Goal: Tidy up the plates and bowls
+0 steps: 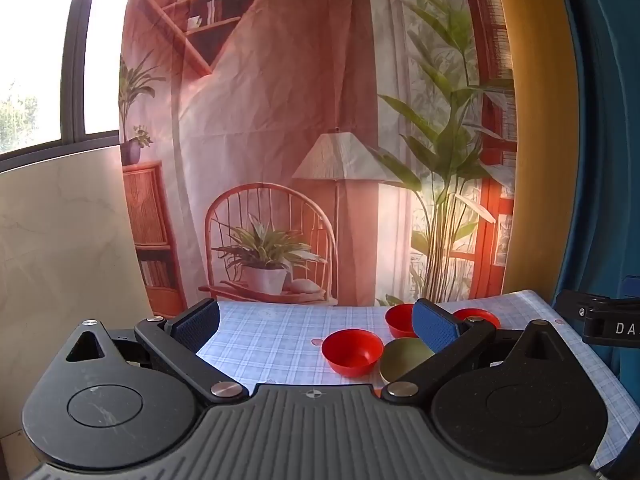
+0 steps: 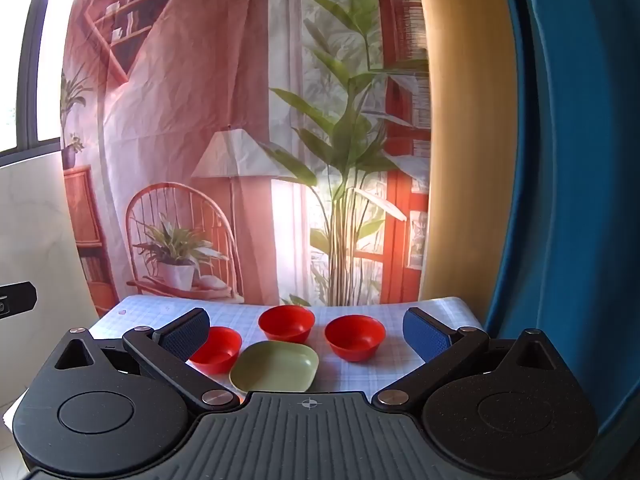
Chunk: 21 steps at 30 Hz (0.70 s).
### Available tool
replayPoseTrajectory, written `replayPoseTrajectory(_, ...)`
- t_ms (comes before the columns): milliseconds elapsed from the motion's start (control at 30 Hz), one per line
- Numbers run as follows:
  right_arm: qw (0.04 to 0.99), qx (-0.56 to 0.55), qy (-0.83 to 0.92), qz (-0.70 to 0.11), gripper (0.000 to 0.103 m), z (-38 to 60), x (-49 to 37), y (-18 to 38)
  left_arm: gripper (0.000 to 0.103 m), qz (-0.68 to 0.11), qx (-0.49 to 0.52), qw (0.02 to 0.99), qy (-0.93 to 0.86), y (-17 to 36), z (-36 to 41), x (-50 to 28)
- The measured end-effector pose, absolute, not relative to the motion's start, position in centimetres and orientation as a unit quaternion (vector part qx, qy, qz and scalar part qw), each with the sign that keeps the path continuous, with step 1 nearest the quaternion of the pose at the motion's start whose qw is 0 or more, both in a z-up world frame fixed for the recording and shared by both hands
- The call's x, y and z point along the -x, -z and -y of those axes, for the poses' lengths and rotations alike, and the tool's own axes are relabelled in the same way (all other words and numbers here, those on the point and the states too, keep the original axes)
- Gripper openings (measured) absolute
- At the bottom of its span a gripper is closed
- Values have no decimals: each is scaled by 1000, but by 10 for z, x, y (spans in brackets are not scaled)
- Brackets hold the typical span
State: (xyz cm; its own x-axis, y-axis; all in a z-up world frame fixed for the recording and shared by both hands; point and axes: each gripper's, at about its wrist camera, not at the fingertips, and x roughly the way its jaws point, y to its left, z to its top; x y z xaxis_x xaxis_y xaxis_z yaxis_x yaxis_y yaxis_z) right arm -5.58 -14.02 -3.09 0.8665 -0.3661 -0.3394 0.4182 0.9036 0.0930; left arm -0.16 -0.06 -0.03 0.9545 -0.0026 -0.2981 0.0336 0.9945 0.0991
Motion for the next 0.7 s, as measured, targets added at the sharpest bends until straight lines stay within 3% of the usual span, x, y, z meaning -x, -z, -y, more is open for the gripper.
replayPoseTrajectory(700,962,-87,203,-158,103,141,56,31,103,-166,-50,985,9,-6,-3,20)
